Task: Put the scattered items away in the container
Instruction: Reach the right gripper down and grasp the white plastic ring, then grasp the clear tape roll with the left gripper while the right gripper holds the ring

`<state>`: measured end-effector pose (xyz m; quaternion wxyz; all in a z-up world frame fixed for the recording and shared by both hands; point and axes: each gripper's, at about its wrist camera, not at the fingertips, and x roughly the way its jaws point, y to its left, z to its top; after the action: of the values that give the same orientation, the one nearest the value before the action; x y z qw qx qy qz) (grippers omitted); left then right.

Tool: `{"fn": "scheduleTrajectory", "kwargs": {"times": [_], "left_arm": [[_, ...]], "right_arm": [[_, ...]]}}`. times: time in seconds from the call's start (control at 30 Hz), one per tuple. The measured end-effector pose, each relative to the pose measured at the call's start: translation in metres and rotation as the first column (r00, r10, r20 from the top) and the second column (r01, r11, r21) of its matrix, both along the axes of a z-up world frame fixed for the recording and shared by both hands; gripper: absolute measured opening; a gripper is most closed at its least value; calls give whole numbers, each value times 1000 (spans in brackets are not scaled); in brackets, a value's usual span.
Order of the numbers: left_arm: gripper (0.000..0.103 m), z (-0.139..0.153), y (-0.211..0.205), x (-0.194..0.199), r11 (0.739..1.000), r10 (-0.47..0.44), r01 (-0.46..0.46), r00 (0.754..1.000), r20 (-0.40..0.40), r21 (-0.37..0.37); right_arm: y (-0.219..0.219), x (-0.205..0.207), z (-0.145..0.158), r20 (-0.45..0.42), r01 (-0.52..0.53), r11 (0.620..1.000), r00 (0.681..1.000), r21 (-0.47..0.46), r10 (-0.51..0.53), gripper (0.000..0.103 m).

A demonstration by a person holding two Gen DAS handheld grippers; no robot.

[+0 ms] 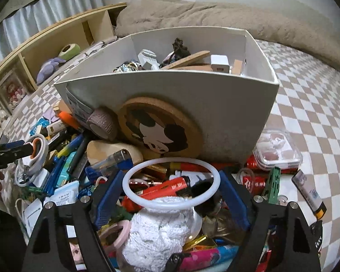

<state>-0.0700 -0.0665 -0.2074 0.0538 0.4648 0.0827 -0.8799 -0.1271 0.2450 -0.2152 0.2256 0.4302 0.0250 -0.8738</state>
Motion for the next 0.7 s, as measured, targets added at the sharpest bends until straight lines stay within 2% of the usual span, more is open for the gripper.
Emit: {"fn": "scheduleTrajectory", "kwargs": {"times": [0.17, 0.37, 0.53, 0.7], "left_arm": [[103, -2, 1, -1, 1000, -1, 1, 1000, 4, -13], [103, -2, 1, -2, 1000, -3, 3, 1000, 3, -11], [103, -2, 0, -2, 1000, 1, -1, 1000, 3, -11], [103, -5, -2, 3, 999, 17, -16, 1000, 8, -34]], "right_arm": [[-2, -4, -4, 12, -5, 1000, 1000, -10, 5, 85], [-10, -10, -9, 10, -21, 999, 1000, 36, 21, 86], [-8, -8, -8, 22, 21, 999, 999, 48, -22, 85], [4, -4, 0, 28, 79, 997, 996, 10, -79, 85]]}}
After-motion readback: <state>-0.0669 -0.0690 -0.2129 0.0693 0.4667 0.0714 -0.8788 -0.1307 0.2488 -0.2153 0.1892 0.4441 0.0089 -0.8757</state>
